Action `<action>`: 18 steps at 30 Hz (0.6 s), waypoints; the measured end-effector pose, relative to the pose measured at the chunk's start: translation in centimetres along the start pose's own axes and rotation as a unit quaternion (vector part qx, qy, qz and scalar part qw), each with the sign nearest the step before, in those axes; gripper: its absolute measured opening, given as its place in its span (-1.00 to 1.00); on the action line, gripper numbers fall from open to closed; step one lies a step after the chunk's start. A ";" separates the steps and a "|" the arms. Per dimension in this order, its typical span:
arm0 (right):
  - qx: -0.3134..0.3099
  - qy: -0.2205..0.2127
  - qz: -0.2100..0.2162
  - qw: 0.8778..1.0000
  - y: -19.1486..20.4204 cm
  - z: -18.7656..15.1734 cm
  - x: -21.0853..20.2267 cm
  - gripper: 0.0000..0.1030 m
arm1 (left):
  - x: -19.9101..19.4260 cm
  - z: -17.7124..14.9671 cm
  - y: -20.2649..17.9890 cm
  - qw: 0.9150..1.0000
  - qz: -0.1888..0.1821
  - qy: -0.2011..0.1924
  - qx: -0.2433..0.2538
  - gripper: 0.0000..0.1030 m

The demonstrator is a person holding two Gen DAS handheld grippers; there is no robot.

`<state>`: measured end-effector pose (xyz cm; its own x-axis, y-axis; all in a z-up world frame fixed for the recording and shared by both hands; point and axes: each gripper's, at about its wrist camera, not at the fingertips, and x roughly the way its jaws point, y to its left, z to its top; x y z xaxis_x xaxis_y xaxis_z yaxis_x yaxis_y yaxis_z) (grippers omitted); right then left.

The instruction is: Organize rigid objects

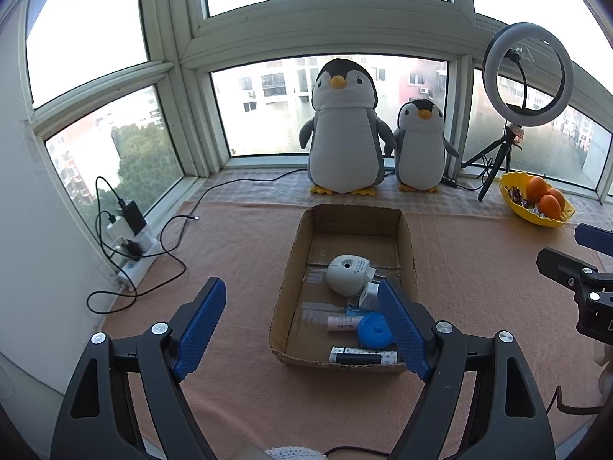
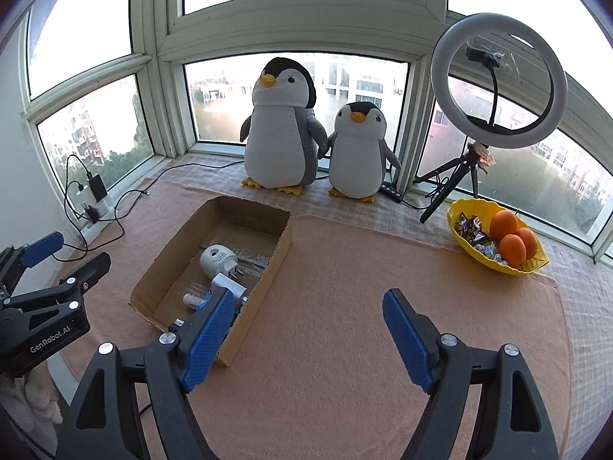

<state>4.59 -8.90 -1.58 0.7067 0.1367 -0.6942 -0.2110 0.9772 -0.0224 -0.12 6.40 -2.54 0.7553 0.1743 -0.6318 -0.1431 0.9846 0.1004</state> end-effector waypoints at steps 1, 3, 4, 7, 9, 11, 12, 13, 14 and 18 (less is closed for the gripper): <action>0.001 0.000 0.000 1.000 0.0 0.0 0.0 0.48 | 0.0 0.0 0.0 1.000 -0.001 0.001 -0.001 0.59; 0.002 0.001 0.000 1.000 0.0 -0.1 0.1 0.49 | 0.0 0.0 0.1 1.000 -0.002 0.002 -0.004 0.59; 0.002 0.002 0.000 1.000 0.0 -0.2 0.1 0.49 | 0.0 0.0 0.1 1.000 -0.002 0.001 -0.004 0.59; 0.004 0.005 0.000 1.000 -0.1 -0.2 0.2 0.49 | 0.0 0.0 0.1 1.000 -0.003 0.001 -0.004 0.59; 0.004 0.005 0.000 1.000 -0.1 -0.2 0.2 0.49 | 0.0 0.0 0.1 1.000 -0.003 0.002 -0.004 0.59; 0.004 0.005 0.001 1.000 -0.1 -0.2 0.2 0.49 | 0.0 0.1 0.0 1.000 -0.004 0.003 -0.004 0.59; 0.004 0.006 0.001 1.000 -0.2 -0.2 0.3 0.49 | 0.0 0.1 0.0 1.000 -0.005 0.003 -0.004 0.59; 0.004 0.006 0.001 1.000 -0.2 -0.3 0.3 0.49 | 0.0 0.1 0.0 1.000 -0.006 0.004 -0.004 0.59; 0.004 0.007 0.002 1.000 -0.2 -0.3 0.4 0.49 | 0.0 0.1 0.0 1.000 -0.006 0.004 -0.004 0.59; 0.005 0.008 0.003 1.000 0.0 -0.3 0.4 0.49 | 0.1 0.1 -0.1 1.000 -0.006 0.004 -0.004 0.59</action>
<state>4.64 -8.93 -2.10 0.6946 0.1397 -0.7057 -0.2086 0.9779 -0.0117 0.00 6.34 -2.50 0.7515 0.1633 -0.6392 -0.1397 0.9863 0.0876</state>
